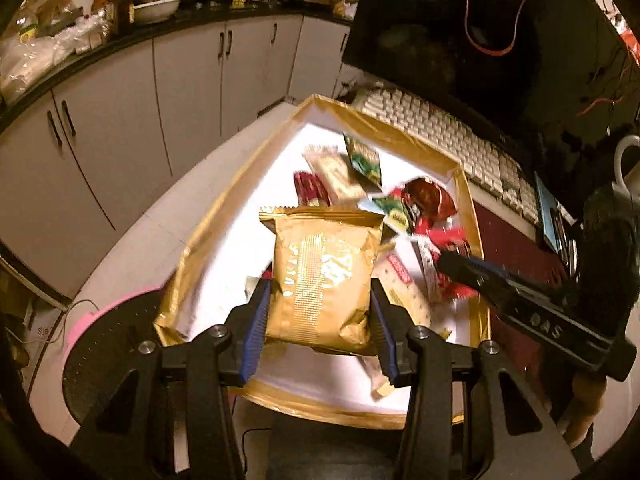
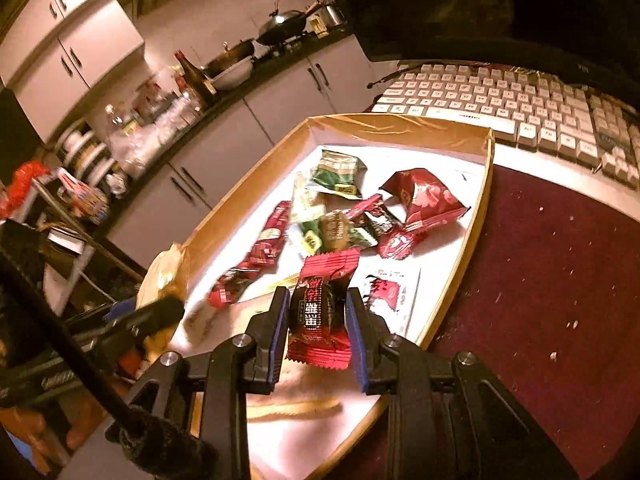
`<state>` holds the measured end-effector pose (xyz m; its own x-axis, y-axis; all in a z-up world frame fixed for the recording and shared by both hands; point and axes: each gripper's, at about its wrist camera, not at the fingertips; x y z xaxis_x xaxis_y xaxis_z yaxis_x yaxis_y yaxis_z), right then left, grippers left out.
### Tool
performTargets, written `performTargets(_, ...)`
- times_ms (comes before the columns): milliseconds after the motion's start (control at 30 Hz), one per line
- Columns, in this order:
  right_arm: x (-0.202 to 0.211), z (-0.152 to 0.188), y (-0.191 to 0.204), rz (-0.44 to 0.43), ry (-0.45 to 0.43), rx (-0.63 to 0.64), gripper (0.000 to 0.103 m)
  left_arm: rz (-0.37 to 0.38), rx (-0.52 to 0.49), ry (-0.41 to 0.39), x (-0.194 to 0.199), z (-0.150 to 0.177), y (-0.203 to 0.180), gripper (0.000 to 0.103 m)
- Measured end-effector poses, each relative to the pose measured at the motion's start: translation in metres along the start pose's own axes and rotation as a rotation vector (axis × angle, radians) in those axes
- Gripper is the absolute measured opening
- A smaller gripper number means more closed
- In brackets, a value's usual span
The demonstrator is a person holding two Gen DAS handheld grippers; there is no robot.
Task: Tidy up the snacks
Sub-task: 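Carry the red candy and gold foil bag into the tray and release both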
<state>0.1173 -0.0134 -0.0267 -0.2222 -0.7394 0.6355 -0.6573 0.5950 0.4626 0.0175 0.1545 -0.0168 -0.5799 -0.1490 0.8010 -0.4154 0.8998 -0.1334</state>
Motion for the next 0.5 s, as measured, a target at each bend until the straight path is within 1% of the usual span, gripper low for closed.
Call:
performTargets(100, -0.005, 0.0, 0.006, 0.041, 0.017, 0.04, 0.027, -0.011, -0.028, 0.01, -0.004, 0.005, -0.007, 0.049)
performTargets(200, -0.014, 0.002, 0.008, 0.057, 0.047, 0.054, 0.027, -0.02, -0.034, 0.026, -0.008, 0.008, -0.009, 0.049)
performTargets(267, -0.017, 0.003, 0.009, 0.07, 0.05, 0.065, 0.027, -0.045, -0.043, 0.032, -0.009, 0.01, -0.009, 0.049)
performTargets(367, -0.019, 0.0, 0.011, 0.069, 0.052, 0.068, 0.027, -0.064, -0.042, 0.053, -0.014, 0.012, -0.007, 0.049)
performTargets(500, -0.021, -0.003, 0.011, 0.075, 0.051, 0.069, 0.027, -0.081, -0.046, 0.054, -0.014, 0.011, -0.008, 0.049)
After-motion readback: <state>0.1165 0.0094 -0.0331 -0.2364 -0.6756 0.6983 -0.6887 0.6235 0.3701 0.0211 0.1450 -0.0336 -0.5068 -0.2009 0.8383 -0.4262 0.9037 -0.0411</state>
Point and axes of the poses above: each gripper's, at about its wrist camera, not at the fingertips, and x roughly against the way its jaws point, y to its left, z to its underside, and after that the axes turned 7 degrees about -z, right-handed
